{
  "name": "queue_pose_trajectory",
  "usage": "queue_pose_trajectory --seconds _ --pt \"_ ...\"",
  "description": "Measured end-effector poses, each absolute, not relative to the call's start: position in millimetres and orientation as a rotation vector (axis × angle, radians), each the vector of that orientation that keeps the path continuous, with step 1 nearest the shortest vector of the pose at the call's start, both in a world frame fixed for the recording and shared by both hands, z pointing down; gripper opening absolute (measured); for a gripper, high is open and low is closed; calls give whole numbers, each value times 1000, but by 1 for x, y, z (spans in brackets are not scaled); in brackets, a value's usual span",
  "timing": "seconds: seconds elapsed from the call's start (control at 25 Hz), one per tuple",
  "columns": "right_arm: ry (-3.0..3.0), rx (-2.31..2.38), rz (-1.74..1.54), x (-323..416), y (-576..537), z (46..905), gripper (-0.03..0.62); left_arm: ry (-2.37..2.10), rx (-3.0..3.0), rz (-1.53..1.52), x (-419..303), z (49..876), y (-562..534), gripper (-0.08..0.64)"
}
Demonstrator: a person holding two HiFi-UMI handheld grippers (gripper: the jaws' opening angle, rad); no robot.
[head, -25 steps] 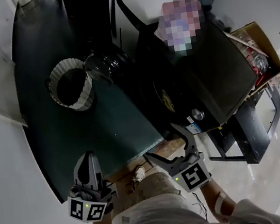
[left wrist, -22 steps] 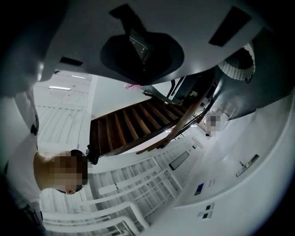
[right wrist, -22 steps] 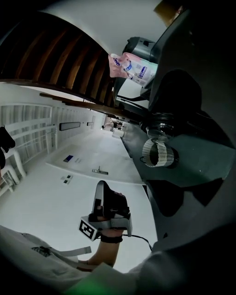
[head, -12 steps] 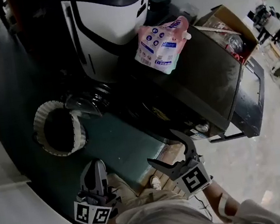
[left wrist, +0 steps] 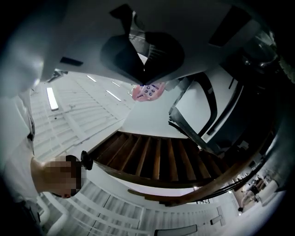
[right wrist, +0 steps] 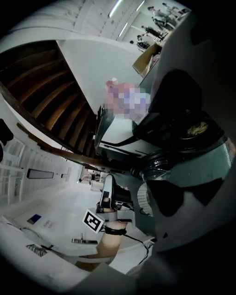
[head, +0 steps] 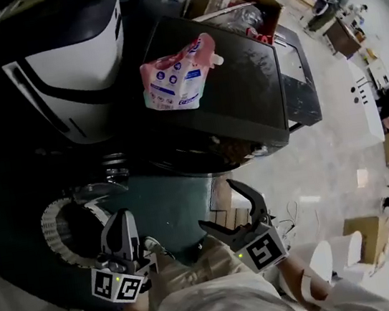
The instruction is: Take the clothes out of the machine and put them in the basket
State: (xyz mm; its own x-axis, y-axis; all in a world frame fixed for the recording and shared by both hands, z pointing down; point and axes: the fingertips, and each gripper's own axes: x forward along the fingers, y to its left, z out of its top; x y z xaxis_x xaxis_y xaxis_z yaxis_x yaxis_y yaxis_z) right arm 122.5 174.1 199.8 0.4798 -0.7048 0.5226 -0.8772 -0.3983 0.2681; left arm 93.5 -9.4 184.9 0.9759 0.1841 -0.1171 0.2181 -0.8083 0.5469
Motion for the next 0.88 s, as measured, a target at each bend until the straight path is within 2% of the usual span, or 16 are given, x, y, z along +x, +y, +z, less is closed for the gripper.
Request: queue_pose_trajectory --seconds 0.2,0.4,0.88 --pt "-1129 2332 511 134 207 203 448 451 2505 -19 135 182 14 14" --pt "-1046 2365 516 158 231 247 448 514 2496 14 171 219 36 14" --pt "-1140 2278 507 183 238 465 448 544 2506 -49 199 396 61 14"
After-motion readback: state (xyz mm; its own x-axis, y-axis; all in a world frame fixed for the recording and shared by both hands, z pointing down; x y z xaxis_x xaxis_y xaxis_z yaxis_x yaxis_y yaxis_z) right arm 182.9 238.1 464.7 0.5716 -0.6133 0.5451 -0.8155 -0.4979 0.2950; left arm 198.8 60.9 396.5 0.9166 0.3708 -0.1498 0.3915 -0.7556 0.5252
